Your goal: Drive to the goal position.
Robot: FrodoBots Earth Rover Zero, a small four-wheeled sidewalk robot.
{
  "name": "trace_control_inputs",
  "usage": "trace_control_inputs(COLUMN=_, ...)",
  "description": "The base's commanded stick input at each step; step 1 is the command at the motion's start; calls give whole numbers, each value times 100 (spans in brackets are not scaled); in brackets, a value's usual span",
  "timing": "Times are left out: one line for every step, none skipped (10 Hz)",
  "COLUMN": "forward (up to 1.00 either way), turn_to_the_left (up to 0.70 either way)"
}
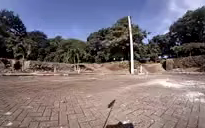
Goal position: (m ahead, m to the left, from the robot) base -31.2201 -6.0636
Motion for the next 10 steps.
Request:
trace_control_inputs(forward=0, turn_to_the_left=-45)
trace_control_inputs(forward=0, turn_to_the_left=-45)
trace_control_inputs(forward=0, turn_to_the_left=-45)
trace_control_inputs(forward=0, turn_to_the_left=-45)
trace_control_inputs(forward=0, turn_to_the_left=-45)
trace_control_inputs(forward=0, turn_to_the_left=-45)
trace_control_inputs(forward=0, turn_to_the_left=-45)
trace_control_inputs(forward=0, turn_to_the_left=-45)
trace_control_inputs(forward=0, turn_to_the_left=-45)
trace_control_inputs(forward=0, turn_to_the_left=-45)
